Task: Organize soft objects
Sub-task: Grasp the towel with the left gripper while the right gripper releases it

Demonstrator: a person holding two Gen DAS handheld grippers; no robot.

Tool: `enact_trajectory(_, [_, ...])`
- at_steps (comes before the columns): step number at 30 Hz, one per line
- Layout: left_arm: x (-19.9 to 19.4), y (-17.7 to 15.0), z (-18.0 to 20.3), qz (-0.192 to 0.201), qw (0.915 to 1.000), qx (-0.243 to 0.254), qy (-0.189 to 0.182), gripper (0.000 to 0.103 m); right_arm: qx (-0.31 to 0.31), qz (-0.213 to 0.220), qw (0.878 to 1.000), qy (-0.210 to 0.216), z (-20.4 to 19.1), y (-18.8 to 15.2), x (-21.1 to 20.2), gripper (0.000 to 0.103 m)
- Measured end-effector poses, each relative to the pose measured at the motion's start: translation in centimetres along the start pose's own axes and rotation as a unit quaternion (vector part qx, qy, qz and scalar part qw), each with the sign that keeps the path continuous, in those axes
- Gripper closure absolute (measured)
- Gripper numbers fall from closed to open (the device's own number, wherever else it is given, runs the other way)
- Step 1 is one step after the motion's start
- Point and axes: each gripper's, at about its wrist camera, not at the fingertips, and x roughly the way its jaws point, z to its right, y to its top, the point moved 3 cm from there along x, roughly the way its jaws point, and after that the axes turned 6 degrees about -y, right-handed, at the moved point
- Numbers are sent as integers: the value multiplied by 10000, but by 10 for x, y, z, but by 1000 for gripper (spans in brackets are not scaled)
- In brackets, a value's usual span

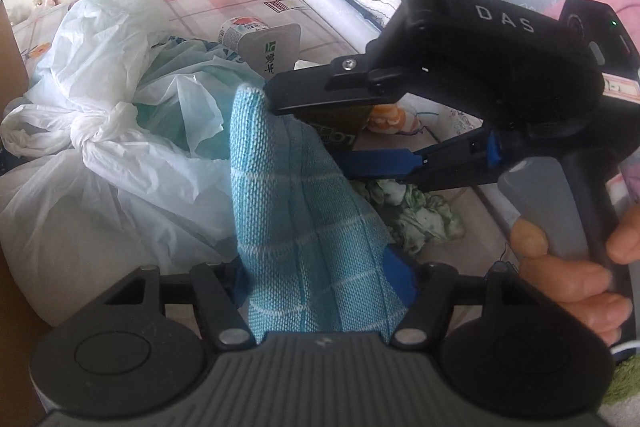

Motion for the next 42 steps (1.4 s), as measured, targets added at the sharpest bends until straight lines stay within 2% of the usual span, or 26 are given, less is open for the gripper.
enact_trajectory(6, [8,6,-1,-6,9999,-84,-61,37,108,-212,9994,264,-3,1,9,22])
enact_trajectory(10, [8,9,-4,27,9998,-121,-128,42,169,-309,9984,439,-6,-2,8,22])
enact_trajectory(20, [-16,7,-8,343,9990,-179,-203,45,226,-586,9921,1083,-25,-12,-4,22])
enact_trajectory(22, [-21,6,-8,424,9988,-147,-177,48,159,-620,9914,1143,-31,-16,-7,22])
enact_trajectory(30, [-41,-5,-9,524,9986,-34,-114,75,120,-691,9903,1201,-39,-27,-15,22])
enact_trajectory(35, [-62,-10,-12,639,9979,68,-61,81,16,-659,9893,1303,-50,-33,-23,22])
enact_trajectory(42, [-104,-5,-16,1026,9945,179,139,82,-266,-554,9843,1652,-83,-33,-40,22])
